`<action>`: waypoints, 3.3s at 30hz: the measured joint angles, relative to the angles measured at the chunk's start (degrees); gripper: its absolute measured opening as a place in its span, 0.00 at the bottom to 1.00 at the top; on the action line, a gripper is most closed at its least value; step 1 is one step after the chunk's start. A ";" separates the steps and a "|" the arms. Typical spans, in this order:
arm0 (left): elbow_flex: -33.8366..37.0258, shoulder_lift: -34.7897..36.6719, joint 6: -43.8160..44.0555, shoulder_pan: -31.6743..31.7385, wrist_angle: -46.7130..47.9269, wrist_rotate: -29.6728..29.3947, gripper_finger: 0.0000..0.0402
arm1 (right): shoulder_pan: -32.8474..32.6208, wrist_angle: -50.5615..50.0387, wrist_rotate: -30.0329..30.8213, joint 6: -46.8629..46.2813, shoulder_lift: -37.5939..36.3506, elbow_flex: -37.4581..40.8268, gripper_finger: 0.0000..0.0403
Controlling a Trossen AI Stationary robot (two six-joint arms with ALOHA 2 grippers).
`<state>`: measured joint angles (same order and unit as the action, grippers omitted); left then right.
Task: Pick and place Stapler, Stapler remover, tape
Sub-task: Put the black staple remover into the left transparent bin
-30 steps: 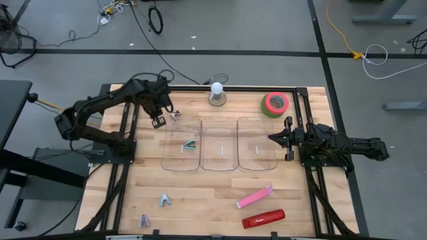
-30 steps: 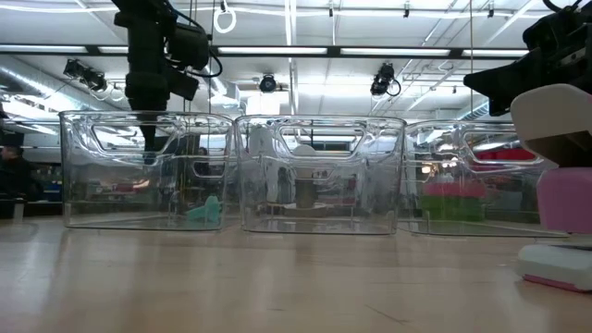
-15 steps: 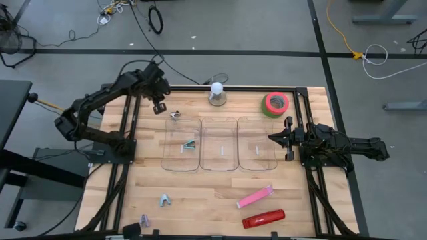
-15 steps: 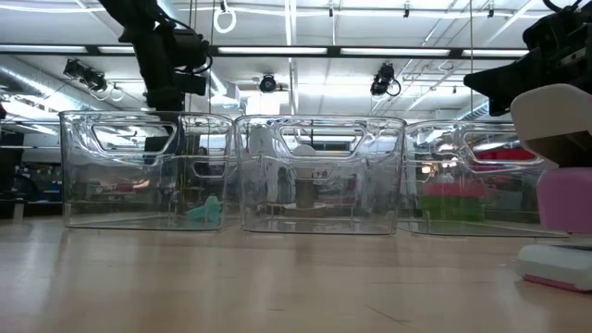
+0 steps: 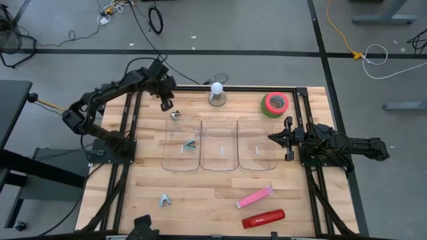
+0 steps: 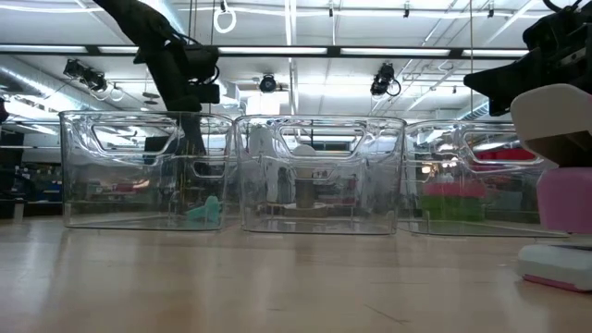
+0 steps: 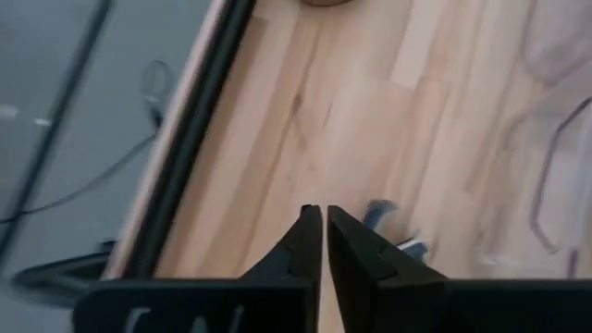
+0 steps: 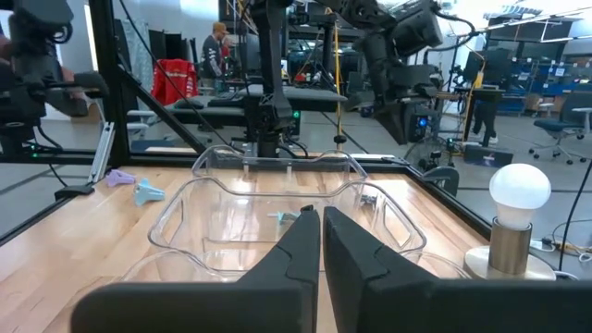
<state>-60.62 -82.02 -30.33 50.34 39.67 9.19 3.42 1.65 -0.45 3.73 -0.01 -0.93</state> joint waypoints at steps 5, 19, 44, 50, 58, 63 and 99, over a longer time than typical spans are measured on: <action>0.01 -2.61 3.39 2.16 -0.08 6.62 0.23 | 0.01 -0.01 0.00 0.00 0.00 0.00 0.05; 0.02 -7.77 -0.35 5.74 -0.07 10.04 0.63 | 0.01 0.00 -0.01 0.00 0.00 0.00 0.05; 0.04 -11.40 -14.82 5.69 1.14 4.14 0.51 | 0.02 0.00 0.00 0.01 0.00 0.02 0.05; 1.05 -11.40 -25.34 5.64 5.19 10.03 0.51 | 0.01 0.00 -0.01 0.00 0.00 0.01 0.05; 2.97 -11.36 -27.52 5.31 4.19 11.47 0.51 | 0.01 0.00 0.00 0.00 0.00 0.00 0.05; 2.97 -11.36 -27.38 5.12 4.55 11.47 0.51 | 0.01 0.00 -0.01 0.01 0.00 0.01 0.05; -7.76 -21.07 -18.56 2.38 7.07 9.08 0.46 | 0.01 0.00 -0.01 0.00 0.00 0.00 0.05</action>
<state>-68.38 -103.09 -48.90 52.72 46.74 18.27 3.43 1.65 -0.46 3.73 -0.01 -0.93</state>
